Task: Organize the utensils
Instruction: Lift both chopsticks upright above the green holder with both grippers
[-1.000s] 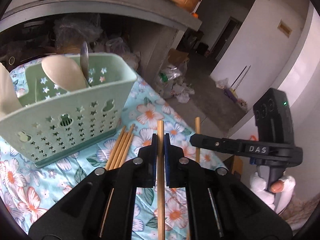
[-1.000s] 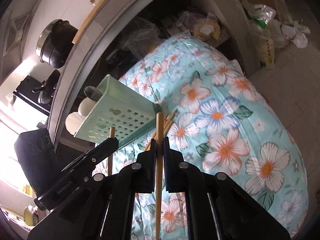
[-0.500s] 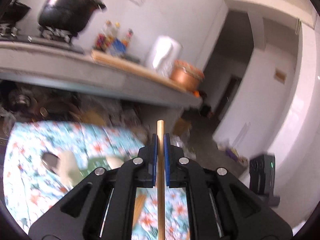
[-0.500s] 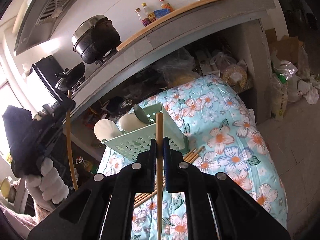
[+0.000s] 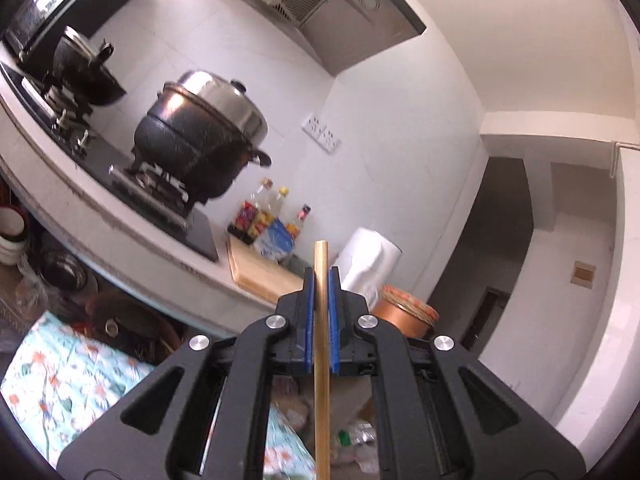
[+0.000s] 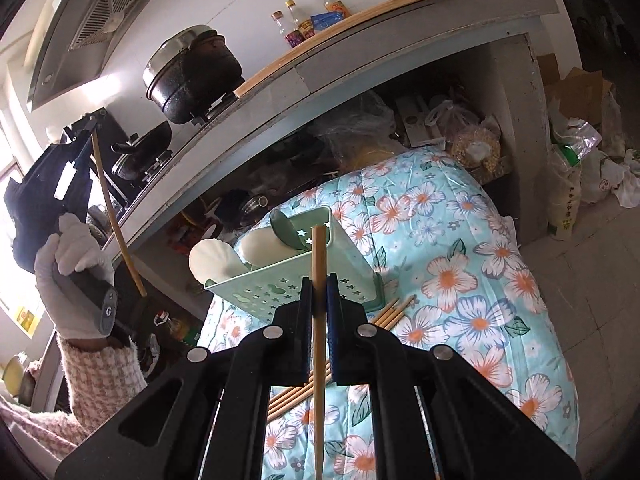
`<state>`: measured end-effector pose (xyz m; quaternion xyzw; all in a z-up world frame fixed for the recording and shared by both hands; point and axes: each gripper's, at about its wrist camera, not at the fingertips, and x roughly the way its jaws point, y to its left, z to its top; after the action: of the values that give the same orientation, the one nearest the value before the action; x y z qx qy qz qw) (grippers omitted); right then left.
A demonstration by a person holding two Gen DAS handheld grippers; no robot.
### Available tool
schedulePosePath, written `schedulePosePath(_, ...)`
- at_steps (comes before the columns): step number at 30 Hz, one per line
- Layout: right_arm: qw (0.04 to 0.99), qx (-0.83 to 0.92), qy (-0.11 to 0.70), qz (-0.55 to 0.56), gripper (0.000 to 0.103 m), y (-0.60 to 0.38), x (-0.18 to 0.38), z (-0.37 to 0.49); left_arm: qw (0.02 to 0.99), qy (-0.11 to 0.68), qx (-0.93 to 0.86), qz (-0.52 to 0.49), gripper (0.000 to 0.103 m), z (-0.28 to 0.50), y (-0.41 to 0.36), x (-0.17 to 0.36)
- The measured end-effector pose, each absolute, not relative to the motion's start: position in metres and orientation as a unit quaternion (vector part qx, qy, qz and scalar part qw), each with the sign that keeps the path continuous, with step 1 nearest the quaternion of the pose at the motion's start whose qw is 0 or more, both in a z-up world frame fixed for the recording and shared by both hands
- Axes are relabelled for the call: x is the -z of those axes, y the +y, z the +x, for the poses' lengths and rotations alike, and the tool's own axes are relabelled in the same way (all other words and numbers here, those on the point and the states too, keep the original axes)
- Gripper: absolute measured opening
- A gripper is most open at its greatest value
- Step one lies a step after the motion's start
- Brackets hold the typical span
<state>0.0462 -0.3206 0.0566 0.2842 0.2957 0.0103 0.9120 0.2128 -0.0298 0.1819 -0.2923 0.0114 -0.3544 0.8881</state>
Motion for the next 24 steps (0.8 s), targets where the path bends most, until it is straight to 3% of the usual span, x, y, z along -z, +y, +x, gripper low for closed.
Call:
schedulePosePath(5, 0.908, -0.005, 0.299, 0.294, 0.007, -0.332, -0.051, 0.049, 0.908, -0.007, 0.307, -0.285, 0.006, 0.233, -0.043, -0.172)
schedulePosePath(19, 0.903, 0.004, 0.303, 0.305, 0.007, -0.347, -0.039, 0.057, 0.931, 0.035, 0.268, -0.246, 0.006, 0.257, -0.065, -0.125)
schedulePosePath(24, 0.911, 0.006, 0.293, 0.291, 0.007, -0.342, -0.050, 0.050, 0.932, 0.045, 0.269, -0.240, 0.017, 0.246, -0.057, -0.122)
